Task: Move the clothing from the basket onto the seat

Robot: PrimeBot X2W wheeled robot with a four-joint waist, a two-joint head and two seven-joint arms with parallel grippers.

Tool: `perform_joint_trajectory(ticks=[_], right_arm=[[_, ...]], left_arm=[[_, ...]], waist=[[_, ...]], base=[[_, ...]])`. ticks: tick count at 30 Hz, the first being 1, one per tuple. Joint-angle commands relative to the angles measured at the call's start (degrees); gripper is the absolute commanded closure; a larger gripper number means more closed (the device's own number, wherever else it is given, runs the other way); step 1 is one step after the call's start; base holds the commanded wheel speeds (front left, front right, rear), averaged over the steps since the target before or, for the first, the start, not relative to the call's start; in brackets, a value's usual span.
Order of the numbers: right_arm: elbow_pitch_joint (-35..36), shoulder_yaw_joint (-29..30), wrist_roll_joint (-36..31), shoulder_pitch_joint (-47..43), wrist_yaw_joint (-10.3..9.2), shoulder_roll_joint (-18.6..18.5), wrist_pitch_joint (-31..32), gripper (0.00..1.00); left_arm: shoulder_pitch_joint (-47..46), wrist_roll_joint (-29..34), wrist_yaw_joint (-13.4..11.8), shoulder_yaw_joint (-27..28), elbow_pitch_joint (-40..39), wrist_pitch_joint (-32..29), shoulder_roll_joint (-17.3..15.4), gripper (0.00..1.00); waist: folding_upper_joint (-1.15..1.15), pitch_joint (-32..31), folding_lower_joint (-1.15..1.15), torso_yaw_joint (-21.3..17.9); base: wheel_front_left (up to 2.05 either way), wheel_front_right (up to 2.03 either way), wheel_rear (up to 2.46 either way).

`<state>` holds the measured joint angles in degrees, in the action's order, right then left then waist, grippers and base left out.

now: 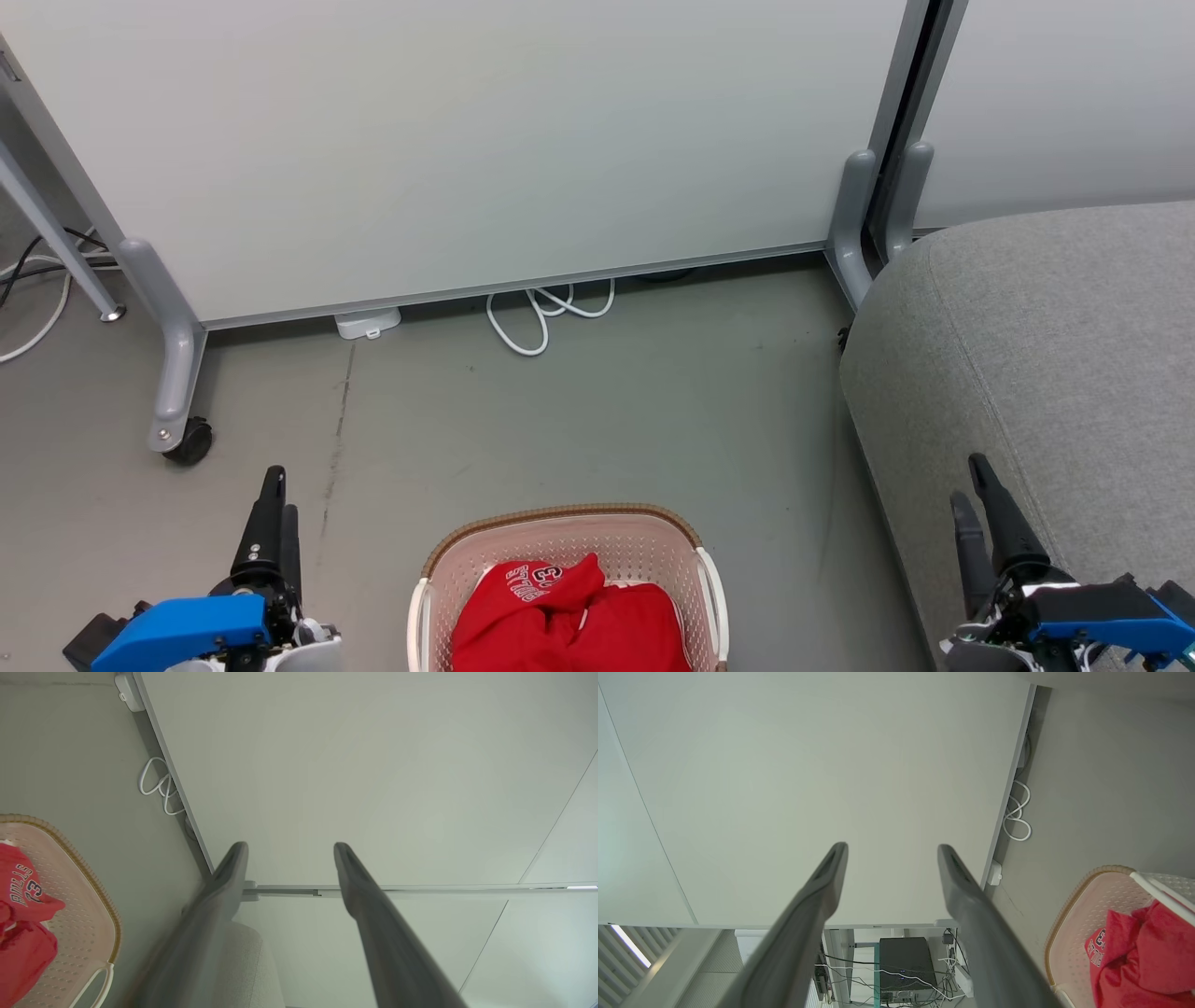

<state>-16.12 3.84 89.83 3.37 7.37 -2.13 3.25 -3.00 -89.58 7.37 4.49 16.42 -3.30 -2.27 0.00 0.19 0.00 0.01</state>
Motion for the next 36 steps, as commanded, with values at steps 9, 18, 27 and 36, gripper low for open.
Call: perform_joint_trajectory(ticks=[9,18,27,36], right_arm=[[1.6,-0.9,-7.3,1.9,0.06,-0.3,-2.7,0.0],[1.6,-2.0,-19.1,2.2,0.07,-0.4,-4.8,0.0],[0.8,-2.6,-30.5,2.4,0.08,-0.5,-6.7,0.0],[0.6,-2.9,-38.9,2.5,0.09,-0.6,-7.3,0.0]], left_arm=[[-2.1,8.4,-0.7,-1.9,-1.8,2.8,-0.5,0.0],[-2.2,17.8,-1.6,-4.0,-2.4,4.8,-0.5,0.0],[-2.1,28.1,-2.2,-5.9,-2.4,6.7,-0.6,0.0],[-2.2,35.5,-2.3,-6.9,-2.3,8.2,-0.6,0.0]], waist=[[0.0,0.1,0.0,0.1],[0.0,0.1,0.0,0.2],[0.0,0.0,0.0,0.4],[0.0,0.0,0.0,0.6]], base=[[0.0,0.0,0.0],[0.0,0.0,0.0],[0.0,0.0,0.0],[0.0,0.0,0.0]])
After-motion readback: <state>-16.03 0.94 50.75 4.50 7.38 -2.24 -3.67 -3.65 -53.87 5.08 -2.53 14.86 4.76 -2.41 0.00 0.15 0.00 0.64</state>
